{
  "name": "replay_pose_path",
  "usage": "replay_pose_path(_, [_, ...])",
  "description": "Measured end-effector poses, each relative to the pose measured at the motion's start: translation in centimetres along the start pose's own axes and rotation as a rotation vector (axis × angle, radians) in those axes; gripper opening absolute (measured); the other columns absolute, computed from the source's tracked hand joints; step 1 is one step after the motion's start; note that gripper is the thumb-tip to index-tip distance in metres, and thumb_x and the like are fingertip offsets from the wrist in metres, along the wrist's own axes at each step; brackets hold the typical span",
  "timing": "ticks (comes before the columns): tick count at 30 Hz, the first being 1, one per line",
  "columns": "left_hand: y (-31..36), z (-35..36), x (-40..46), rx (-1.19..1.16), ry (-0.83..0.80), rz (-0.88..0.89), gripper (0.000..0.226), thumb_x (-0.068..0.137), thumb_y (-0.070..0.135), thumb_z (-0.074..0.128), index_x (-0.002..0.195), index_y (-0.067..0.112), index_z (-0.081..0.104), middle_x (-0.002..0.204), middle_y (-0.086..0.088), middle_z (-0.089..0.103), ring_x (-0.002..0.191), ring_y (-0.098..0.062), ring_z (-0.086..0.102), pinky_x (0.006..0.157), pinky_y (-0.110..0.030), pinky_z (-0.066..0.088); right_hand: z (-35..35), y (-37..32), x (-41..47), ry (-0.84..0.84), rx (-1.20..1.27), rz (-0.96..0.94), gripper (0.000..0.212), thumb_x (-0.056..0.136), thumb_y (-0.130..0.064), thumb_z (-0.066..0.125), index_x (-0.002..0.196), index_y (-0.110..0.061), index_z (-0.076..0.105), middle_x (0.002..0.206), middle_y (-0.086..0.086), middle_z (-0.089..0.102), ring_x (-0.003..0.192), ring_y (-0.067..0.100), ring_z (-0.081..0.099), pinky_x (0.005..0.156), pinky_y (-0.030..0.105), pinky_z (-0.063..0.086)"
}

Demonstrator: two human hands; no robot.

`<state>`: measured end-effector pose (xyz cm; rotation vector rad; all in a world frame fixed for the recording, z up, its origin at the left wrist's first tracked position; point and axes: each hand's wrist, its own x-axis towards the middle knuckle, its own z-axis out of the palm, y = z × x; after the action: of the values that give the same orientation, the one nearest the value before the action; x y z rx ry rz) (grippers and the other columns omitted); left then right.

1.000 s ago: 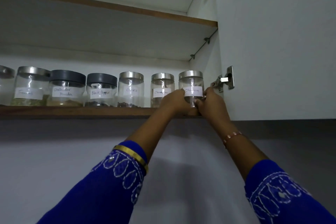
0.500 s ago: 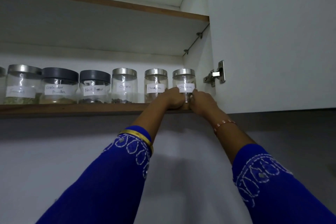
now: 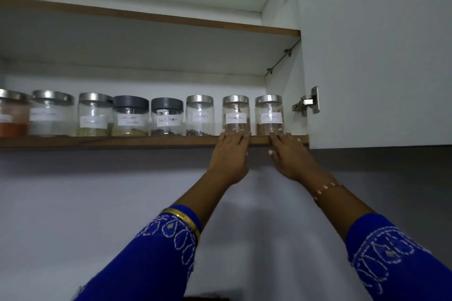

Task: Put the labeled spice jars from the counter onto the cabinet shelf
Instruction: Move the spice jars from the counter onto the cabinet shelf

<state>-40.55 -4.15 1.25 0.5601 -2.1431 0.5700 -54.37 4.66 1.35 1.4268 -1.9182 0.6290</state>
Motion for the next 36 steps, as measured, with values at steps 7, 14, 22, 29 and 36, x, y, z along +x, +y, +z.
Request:
replay_pose_path(7, [-7.5,-5.0,-5.4,0.101,-0.063,-0.105,0.055,0.093,0.020,0.039,0.144,0.011,0.020,0.150,-0.010,0.027,0.139,-0.026,0.024,0.119,-0.044,0.008,-0.1,-6.9,-0.8,-0.027,0.009,-0.053,0.064,0.098,-0.037,0.037,0.149,-0.010,0.010,0.157,0.015,0.012,0.145,0.031,0.010,0.118,0.044,0.010])
replay_pose_path(14, [-17.1,-12.0,-12.4,0.255,-0.128,-0.305,0.056,0.091,0.018,0.042,0.143,0.009,0.021,0.151,-0.014,0.024,0.137,-0.031,0.026,0.115,-0.045,0.013,0.0,-16.7,0.1,0.013,0.100,-0.165,0.064,0.095,-0.040,0.043,0.147,-0.011,0.020,0.153,0.013,0.025,0.143,0.029,0.018,0.118,0.043,0.011])
replay_pose_path(22, [-29.2,-19.5,-20.8,0.336,-0.147,-0.425,0.049,0.095,0.025,0.039,0.140,0.009,0.027,0.150,-0.014,0.028,0.137,-0.031,0.028,0.115,-0.043,0.017,0.5,-32.4,1.9,0.039,0.152,-0.351,0.059,0.094,-0.041,0.044,0.143,-0.011,0.030,0.147,0.010,0.034,0.138,0.027,0.028,0.117,0.040,0.019])
replay_pose_path(29, [-38.3,-23.4,-24.5,0.308,-0.168,-0.462,0.045,0.097,0.032,0.033,0.135,0.009,0.035,0.141,-0.012,0.042,0.129,-0.028,0.039,0.114,-0.041,0.017,1.3,-45.2,3.1,0.004,0.160,-0.493,0.058,0.095,-0.039,0.042,0.144,-0.011,0.026,0.148,0.011,0.032,0.137,0.028,0.027,0.115,0.040,0.021])
replay_pose_path(36, [-43.8,-24.2,-25.5,0.241,-0.007,-0.352,0.036,0.098,0.034,0.028,0.108,0.015,0.056,0.107,-0.009,0.063,0.095,-0.028,0.059,0.073,-0.032,0.042,1.1,-53.0,5.8,-0.030,0.180,-0.445,0.037,0.100,-0.034,0.032,0.123,-0.010,0.048,0.124,0.012,0.056,0.110,0.029,0.053,0.096,0.040,0.038])
